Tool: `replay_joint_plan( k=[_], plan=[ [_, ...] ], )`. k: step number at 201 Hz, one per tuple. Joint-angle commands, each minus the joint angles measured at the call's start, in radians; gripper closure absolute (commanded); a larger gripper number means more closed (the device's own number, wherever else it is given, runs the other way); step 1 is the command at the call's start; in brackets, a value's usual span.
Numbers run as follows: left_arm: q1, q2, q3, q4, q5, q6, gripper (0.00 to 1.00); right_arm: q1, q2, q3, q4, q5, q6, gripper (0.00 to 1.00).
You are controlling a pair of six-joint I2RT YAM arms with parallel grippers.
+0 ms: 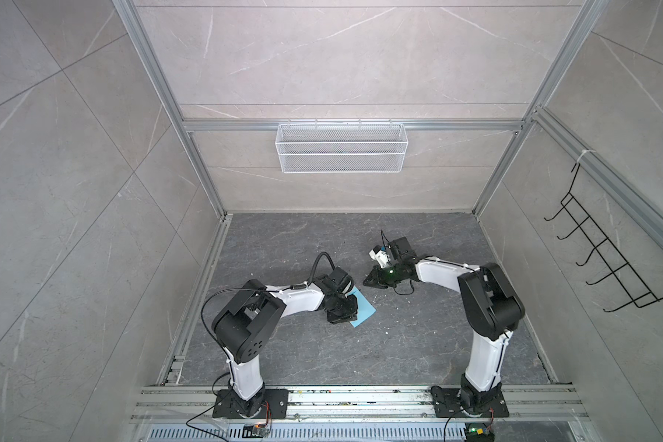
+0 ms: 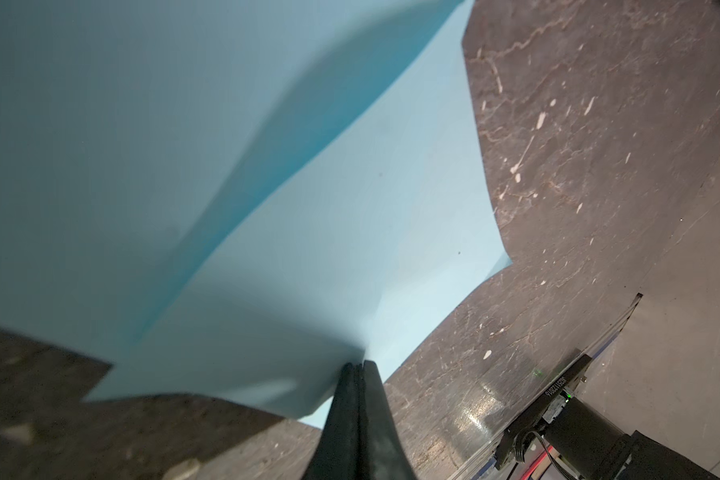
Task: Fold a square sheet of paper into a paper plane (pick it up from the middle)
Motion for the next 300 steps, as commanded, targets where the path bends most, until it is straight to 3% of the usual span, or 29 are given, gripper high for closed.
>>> replay_joint_plan(
  k=[1,47,126,205,236,300],
  plan=[
    [-0.003,0.007,-0.029,-0.106,-0.05,0.023,1.0,0.037,-0.042,-0.071,0.011,-0.031,0.041,0.91],
    [-0.003,0.003,-0.033,-0.103,-0.048,0.026,1.0,0.083,0.027,-0.072,0.074,-0.052,0.097,0.95],
    [-0.003,0.0,-0.025,-0.098,-0.041,0.033,1.0,0.083,0.14,0.034,0.041,-0.025,0.071,0.95],
    [0.002,-0.045,0.068,-0.088,-0.039,0.038,1.0,0.072,0.176,0.021,-0.005,0.041,0.052,0.96],
    [0.006,-0.005,0.131,-0.086,-0.08,0.028,0.95,0.072,0.176,0.006,0.002,0.054,0.067,0.96],
    [0.006,0.076,0.177,-0.073,-0.076,0.012,0.98,0.071,0.179,-0.026,0.04,0.055,0.112,0.97]
  ],
)
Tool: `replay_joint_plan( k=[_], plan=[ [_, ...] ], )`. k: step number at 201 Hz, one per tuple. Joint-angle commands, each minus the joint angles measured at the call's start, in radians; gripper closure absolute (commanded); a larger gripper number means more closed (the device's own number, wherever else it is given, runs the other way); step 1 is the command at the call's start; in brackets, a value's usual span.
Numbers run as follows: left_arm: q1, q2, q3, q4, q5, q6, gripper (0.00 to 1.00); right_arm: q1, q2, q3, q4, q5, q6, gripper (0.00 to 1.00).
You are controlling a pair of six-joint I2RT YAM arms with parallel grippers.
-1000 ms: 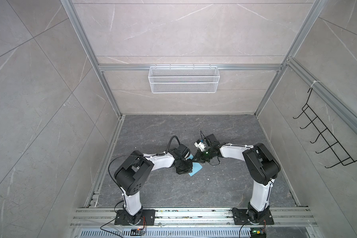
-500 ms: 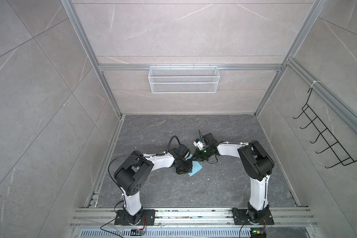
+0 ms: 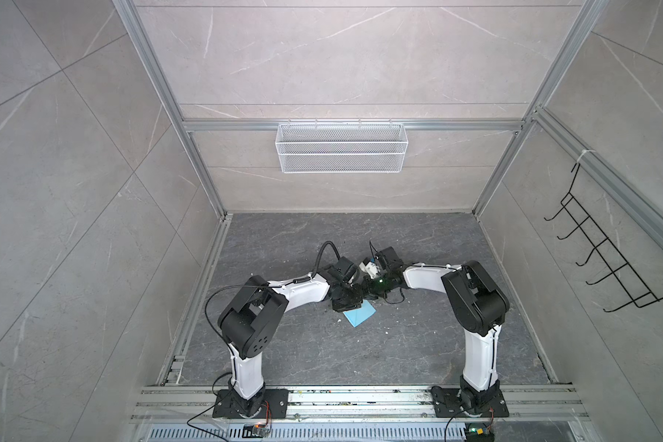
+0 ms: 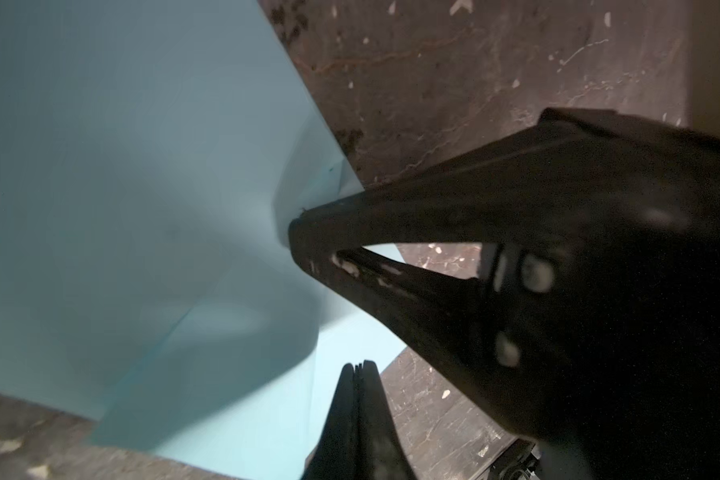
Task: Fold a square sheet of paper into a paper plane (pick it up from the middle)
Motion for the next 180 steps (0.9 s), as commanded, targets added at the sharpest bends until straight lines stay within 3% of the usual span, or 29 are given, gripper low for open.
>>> replay_joint_plan(
  k=[1,180],
  plan=[
    [0.004,0.021,0.025,-0.009,-0.019,-0.004,0.98,-0.006,0.036,-0.037,-0.014,0.073,0.024,0.96],
    [-0.018,-0.041,-0.086,-0.124,0.041,-0.006,0.98,-0.006,0.064,-0.039,-0.019,0.093,0.051,0.97]
  ],
)
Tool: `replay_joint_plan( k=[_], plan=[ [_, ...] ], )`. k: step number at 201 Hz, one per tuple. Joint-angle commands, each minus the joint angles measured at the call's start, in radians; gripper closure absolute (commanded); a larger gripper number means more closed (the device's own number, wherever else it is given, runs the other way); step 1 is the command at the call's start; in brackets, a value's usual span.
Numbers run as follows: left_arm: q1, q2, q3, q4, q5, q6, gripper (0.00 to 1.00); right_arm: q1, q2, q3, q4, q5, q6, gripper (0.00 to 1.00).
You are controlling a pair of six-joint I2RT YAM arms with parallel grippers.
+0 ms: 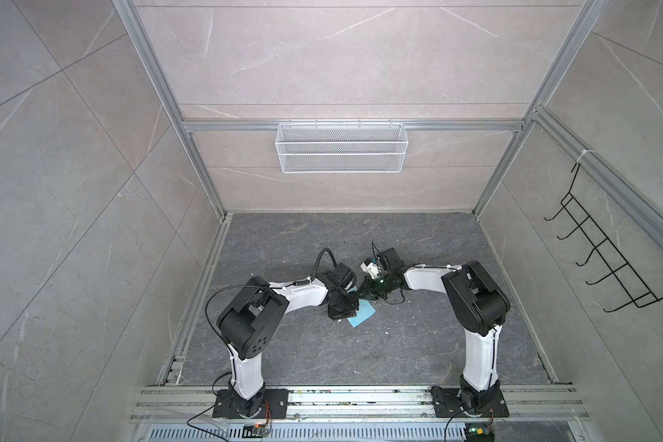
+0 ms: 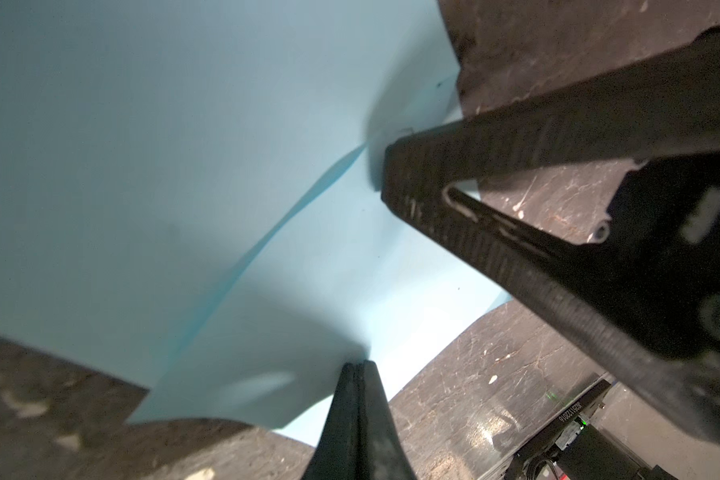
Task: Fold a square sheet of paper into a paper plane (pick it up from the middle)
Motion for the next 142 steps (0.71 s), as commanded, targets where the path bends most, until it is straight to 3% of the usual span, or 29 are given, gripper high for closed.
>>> replay_joint_plan(
  k=[1,105,142],
  plan=[
    [-0.015,-0.022,-0.018,-0.101,0.021,0.001,0.97,0.0,0.065,-0.019,-0.059,0.111,0.006,0.97],
    [-0.026,-0.085,0.059,-0.136,-0.002,0.04,0.98,-0.001,0.08,-0.021,-0.055,0.11,0.01,0.97],
    [-0.026,-0.039,0.11,-0.111,-0.005,0.042,0.99,-0.001,0.082,-0.026,-0.051,0.113,0.014,0.97]
  ],
)
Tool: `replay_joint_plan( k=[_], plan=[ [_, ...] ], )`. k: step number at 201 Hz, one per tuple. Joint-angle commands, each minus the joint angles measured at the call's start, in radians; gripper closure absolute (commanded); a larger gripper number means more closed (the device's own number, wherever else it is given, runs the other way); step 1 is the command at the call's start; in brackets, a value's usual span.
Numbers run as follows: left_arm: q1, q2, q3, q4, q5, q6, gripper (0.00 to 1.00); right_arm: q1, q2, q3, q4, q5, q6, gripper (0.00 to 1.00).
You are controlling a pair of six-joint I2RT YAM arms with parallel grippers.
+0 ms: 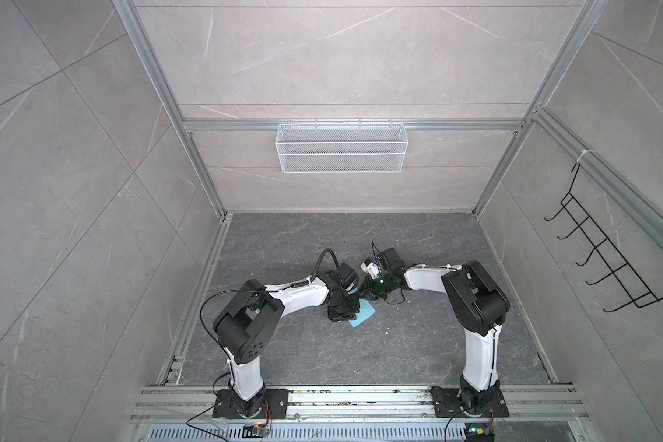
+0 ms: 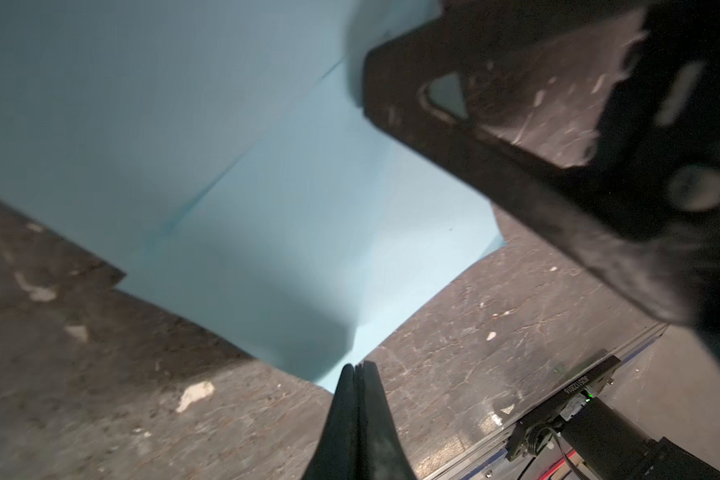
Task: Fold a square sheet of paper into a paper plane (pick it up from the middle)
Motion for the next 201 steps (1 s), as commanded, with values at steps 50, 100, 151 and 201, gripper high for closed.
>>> replay_joint_plan(
  k=[50,100,151,201],
  plan=[
    [-0.004,0.072,0.088,-0.003,0.007,0.022,1.0,0.0,0.078,-0.039,-0.045,0.12,0.017,0.97],
    [-0.004,0.088,0.063,-0.024,0.023,0.018,1.0,0.0,0.081,-0.038,-0.044,0.12,0.02,0.97],
    [-0.009,0.082,0.029,-0.077,0.008,0.017,1.0,-0.002,0.086,-0.035,-0.053,0.125,0.017,0.97],
    [-0.03,0.059,0.011,-0.134,-0.01,0.018,1.0,-0.004,0.089,-0.032,-0.059,0.128,0.017,0.97]
  ],
)
